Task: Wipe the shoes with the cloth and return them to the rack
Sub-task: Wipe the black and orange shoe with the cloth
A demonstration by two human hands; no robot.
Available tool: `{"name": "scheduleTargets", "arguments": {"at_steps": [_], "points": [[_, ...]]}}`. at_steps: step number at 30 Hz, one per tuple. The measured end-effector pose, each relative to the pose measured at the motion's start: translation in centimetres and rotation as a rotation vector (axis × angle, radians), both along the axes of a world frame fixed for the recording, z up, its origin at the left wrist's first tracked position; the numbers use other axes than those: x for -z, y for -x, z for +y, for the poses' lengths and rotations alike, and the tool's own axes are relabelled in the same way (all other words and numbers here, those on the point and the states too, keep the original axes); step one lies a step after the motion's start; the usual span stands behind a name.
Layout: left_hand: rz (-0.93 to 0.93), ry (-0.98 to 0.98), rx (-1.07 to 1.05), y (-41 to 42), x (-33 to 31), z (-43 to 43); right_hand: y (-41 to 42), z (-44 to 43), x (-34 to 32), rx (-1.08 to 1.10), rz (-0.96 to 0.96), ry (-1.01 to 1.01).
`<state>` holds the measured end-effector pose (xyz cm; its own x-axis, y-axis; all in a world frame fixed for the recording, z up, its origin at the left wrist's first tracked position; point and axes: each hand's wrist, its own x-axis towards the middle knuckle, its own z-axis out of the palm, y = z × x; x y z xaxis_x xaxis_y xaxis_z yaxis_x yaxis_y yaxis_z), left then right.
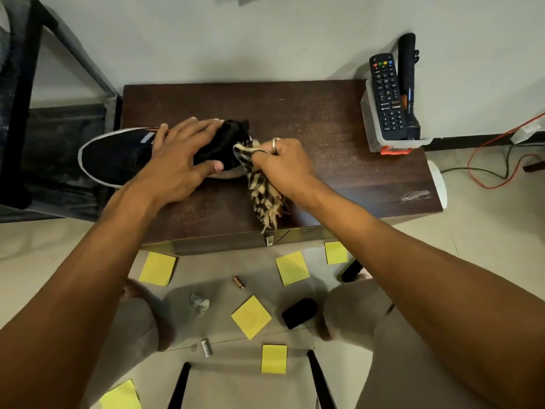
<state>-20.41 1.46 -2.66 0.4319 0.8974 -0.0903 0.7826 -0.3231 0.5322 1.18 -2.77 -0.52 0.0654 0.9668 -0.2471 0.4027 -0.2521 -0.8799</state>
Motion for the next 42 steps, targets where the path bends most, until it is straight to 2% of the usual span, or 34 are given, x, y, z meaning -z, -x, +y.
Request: {"name": "scheduleTargets", "arguments": {"at_steps": [4, 9, 12, 17, 20, 23, 28, 33, 38, 42], "points": [[0.095, -0.058, 0.036, 0.6, -0.8, 0.6, -1.1, 1.4, 0.1, 0.264, 0.113, -0.022], [0.047, 0.046, 0.037, 1.2, -1.3, 0.7, 0.6, 1.0, 0.8, 0.093, 0.093, 0.056], [0.054, 0.055, 0.032, 1.0, -1.3, 0.7, 0.6, 1.1, 0.4, 0.099, 0.078, 0.091], [0.057, 0.067, 0.042, 1.2, -1.4, 0.7, 0.1, 0.6, -0.2, 0.078, 0.242, 0.209], [0.032, 0.08, 0.04, 1.1, -1.4, 0.7, -0.8, 1.0, -1.1, 0.096, 0.231, 0.28], [0.004, 0.109, 0.016, 0.8, -1.6, 0.9, -1.0, 2.1, -1.0, 0.184, 0.157, 0.218], [-0.026, 0.094, -0.011, 0.8, -1.6, 0.9, 0.4, 2.5, -0.7, -0.059, 0.009, 0.123], [-0.083, 0.086, -0.031, 1.0, -1.4, 0.9, -0.6, 2.9, -1.7, -0.128, 0.039, 0.136], [-0.083, 0.093, -0.01, 1.0, -1.5, 0.9, -0.4, 3.2, -1.1, 0.025, 0.042, 0.123], [-0.065, 0.087, -0.027, 0.8, -1.5, 0.8, 0.6, 2.8, -0.6, -0.049, 0.041, 0.12]]}}
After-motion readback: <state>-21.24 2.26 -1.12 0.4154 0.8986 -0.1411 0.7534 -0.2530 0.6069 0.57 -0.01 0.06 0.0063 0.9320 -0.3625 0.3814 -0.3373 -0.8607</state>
